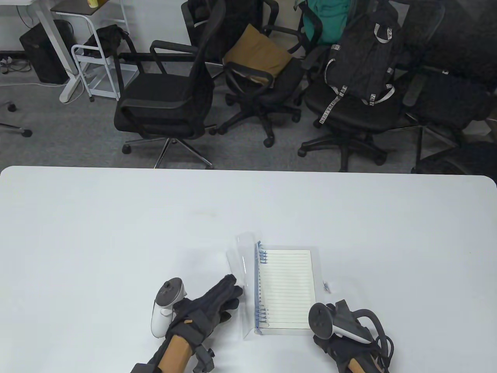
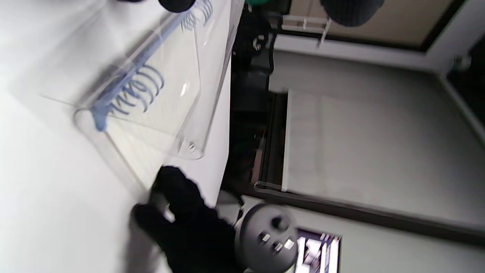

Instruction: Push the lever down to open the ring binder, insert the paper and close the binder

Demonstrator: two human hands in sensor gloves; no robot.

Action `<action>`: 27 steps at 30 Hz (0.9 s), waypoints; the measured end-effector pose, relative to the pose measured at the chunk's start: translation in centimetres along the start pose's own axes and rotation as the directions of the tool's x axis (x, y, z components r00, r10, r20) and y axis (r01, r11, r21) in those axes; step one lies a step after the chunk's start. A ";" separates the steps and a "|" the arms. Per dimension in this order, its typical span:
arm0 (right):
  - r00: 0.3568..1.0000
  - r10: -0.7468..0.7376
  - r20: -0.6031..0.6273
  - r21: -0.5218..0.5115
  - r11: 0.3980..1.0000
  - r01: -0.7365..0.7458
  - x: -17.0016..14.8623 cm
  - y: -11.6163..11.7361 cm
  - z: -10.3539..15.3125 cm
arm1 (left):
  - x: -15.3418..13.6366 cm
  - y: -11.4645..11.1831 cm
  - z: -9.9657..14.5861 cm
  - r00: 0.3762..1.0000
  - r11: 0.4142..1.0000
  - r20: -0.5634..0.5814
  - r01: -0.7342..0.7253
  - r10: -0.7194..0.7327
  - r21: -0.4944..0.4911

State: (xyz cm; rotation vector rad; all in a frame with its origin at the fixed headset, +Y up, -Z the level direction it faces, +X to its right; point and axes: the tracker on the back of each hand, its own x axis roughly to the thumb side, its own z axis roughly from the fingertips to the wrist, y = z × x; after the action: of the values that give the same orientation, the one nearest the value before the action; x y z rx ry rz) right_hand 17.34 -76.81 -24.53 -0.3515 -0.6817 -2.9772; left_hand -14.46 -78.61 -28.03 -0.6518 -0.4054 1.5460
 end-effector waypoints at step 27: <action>0.971 -0.236 0.039 -0.026 0.971 0.237 -2.7 -0.3 0.5 | 4.5 -6.4 -3.2 0.694 0.719 0.191 0.676 -0.694 0.160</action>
State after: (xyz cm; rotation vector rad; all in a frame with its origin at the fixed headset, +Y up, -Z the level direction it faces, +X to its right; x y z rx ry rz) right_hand 20.05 -76.29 -24.90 -0.3495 -0.7314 -3.2165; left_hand -7.38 -73.99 -27.26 -0.1917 -0.6811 0.8975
